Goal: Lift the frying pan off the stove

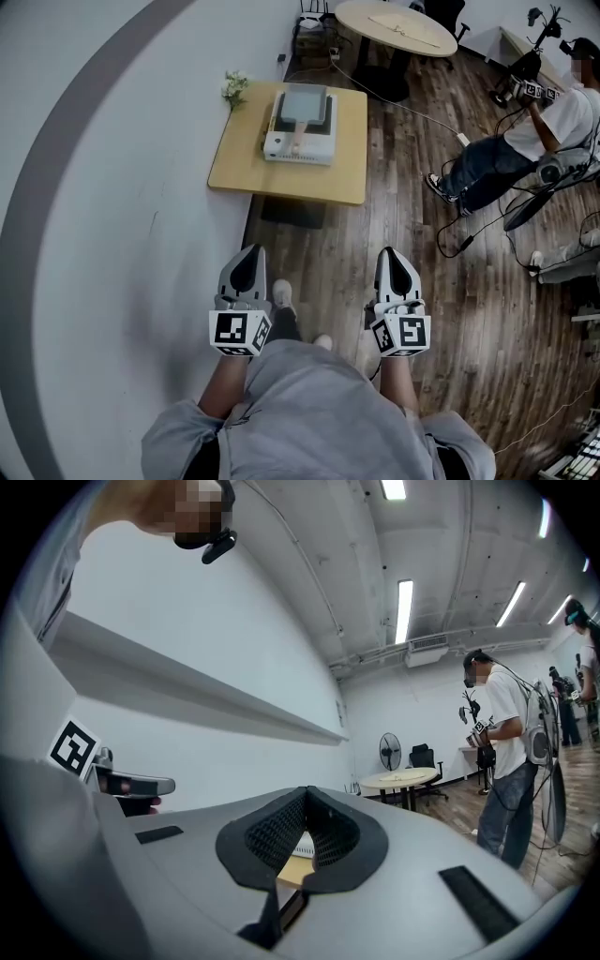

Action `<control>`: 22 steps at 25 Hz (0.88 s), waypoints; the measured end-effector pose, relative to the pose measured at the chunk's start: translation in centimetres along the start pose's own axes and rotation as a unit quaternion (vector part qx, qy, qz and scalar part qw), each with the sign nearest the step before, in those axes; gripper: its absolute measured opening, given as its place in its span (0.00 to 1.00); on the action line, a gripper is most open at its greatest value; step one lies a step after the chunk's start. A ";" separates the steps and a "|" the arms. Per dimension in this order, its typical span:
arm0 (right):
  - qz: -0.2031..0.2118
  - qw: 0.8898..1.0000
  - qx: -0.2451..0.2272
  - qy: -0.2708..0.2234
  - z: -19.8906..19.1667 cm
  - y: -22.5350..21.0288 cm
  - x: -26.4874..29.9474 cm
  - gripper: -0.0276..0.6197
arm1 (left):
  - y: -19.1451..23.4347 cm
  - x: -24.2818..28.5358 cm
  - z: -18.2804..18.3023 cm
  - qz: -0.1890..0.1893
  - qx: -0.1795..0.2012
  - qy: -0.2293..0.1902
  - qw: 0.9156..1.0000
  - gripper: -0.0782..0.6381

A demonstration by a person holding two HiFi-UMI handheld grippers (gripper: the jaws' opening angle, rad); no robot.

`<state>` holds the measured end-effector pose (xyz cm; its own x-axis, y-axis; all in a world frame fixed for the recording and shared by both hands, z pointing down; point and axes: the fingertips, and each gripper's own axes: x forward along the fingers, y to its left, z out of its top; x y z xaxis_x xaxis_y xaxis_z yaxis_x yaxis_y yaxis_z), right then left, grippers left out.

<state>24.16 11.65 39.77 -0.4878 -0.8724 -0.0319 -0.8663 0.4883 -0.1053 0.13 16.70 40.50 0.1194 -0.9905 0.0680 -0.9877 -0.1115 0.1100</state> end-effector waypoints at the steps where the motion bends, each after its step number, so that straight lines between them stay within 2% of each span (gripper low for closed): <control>1: -0.002 1.000 -0.002 0.000 0.0 -0.2 0.7 0.04 | 0.4 0.9 0.1 -0.002 -0.001 -0.002 1.000 0.11; 12: -0.032 0.999 -0.022 -0.020 2.0 -0.5 12.0 0.04 | 6.5 11.5 3.5 -0.041 -0.005 -0.031 0.999 0.11; 22: -0.044 0.999 -0.006 -0.016 0.5 2.3 21.2 0.04 | 14.8 17.0 3.7 -0.048 -0.002 -0.013 0.999 0.11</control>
<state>11.86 -5.75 38.32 -0.4060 -0.9122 -0.0555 -0.9071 0.4097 -0.0963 -12.80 -2.11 39.57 0.2099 -0.9772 0.0310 -0.9715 -0.2049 0.1196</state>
